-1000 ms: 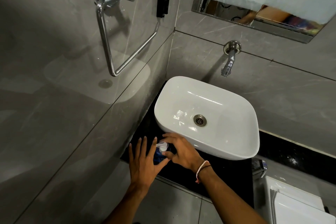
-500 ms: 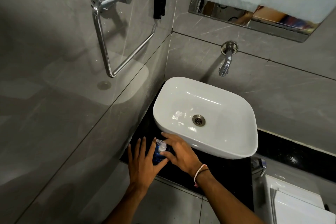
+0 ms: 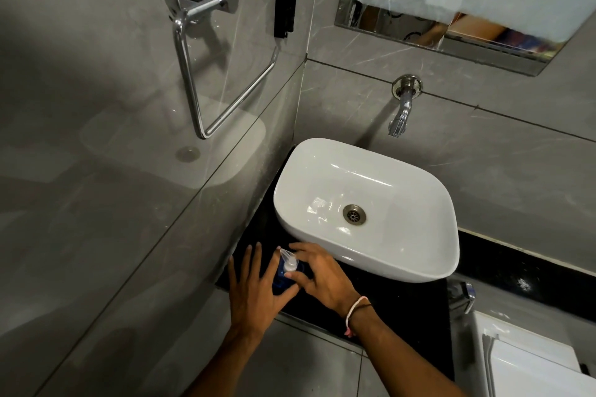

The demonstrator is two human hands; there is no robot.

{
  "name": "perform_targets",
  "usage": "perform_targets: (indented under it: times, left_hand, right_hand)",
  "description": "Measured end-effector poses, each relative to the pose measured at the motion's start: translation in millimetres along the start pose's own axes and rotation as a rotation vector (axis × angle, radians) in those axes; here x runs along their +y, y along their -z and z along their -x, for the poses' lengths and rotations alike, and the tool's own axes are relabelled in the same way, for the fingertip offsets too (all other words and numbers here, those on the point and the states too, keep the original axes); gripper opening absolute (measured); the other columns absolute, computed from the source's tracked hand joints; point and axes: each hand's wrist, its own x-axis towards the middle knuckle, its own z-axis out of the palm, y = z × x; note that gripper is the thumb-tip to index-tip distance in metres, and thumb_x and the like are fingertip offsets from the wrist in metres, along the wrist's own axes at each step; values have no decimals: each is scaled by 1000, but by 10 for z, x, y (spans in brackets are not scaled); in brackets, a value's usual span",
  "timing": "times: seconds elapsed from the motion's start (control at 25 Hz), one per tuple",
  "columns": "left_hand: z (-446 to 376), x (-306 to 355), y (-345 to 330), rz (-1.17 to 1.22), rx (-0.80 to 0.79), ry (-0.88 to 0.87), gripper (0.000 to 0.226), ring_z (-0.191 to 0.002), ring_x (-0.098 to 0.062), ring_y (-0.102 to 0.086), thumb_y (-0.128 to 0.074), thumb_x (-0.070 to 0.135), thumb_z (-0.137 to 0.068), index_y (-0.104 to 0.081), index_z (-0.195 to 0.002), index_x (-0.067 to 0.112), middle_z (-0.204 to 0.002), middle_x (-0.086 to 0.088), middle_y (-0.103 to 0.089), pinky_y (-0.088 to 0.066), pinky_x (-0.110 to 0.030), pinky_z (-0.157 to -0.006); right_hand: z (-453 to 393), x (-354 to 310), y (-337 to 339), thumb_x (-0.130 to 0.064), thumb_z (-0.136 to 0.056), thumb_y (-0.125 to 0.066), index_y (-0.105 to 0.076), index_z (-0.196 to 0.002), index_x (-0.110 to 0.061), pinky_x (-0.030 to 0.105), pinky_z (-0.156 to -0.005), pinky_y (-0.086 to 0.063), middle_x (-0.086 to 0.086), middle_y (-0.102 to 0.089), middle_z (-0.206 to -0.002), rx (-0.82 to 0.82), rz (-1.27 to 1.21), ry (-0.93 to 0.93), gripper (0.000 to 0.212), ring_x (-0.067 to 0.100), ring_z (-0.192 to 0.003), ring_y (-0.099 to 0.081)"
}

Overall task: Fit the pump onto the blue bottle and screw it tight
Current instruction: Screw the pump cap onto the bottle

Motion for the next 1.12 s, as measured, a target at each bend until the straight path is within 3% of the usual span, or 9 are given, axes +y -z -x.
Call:
perform_targets:
  times: [0.2,0.32,0.4,0.52,0.76,0.88,1.0,1.12]
  left_hand:
    - [-41,17,18,-10,-3,3,80,-131,-45,-51,-44,74,-76,-63,-129,17,-139,-26,-57,-37,-69,-106]
    - [-36,0,-6,-21,10,-16,77,-131,-45,-51,-61,70,-74,-63,-130,17,-138,-25,-58,-37,-70,-106]
    - [-29,-3,-25,-17,18,-12,76,-131,-44,-51,-62,69,-74,-63,-130,18,-139,-25,-58,-35,-68,-107]
    - [-37,5,-37,17,17,3,74,-131,-42,-52,-51,71,-76,-66,-125,18,-136,-24,-60,-35,-67,-107]
    - [-55,-4,-83,24,13,-1,73,-130,-42,-53,-49,69,-77,-69,-121,15,-133,-23,-63,-38,-69,-105]
    - [-55,-27,-92,19,11,-11,72,-131,-41,-52,-49,69,-77,-68,-122,15,-134,-22,-63,-38,-69,-106]
    - [-64,-44,-115,17,19,-22,71,-132,-40,-51,-52,69,-77,-68,-122,16,-135,-21,-62,-36,-68,-106]
    - [-83,-53,-125,11,31,-30,72,-131,-40,-52,-52,69,-76,-69,-120,16,-134,-21,-63,-38,-68,-105]
  right_hand:
    - [-42,-65,-58,-45,-86,-73,-75,-107,-21,34,-86,-55,-3,-75,-114,148,63,-82,32,18,-108,-65]
    - [-38,-2,-70,-37,-87,-77,-72,-118,-19,31,-104,-48,-1,-65,-134,64,-63,-43,36,14,-126,-56]
    - [-32,21,-44,-29,-91,-74,-70,-124,-17,31,-113,-42,0,-58,-144,15,-97,-9,35,14,-135,-48]
    - [-58,41,-45,-30,-94,-70,-70,-124,-17,35,-108,-44,-1,-66,-136,35,-9,58,33,17,-126,-57]
    - [1,38,-154,-41,-92,-69,-72,-116,-17,39,-95,-49,-1,-74,-115,195,87,46,34,21,-108,-64]
    - [-7,47,-132,-37,-93,-71,-69,-124,-16,37,-102,-47,0,-70,-124,124,-18,57,38,18,-116,-59]
    - [-57,82,-89,-34,-96,-68,-65,-133,-17,33,-114,-37,0,-56,-148,52,-15,106,41,17,-133,-46]
    - [-59,69,-114,-39,-97,-63,-62,-137,-20,33,-111,-36,-8,-54,-150,83,111,97,44,17,-133,-44]
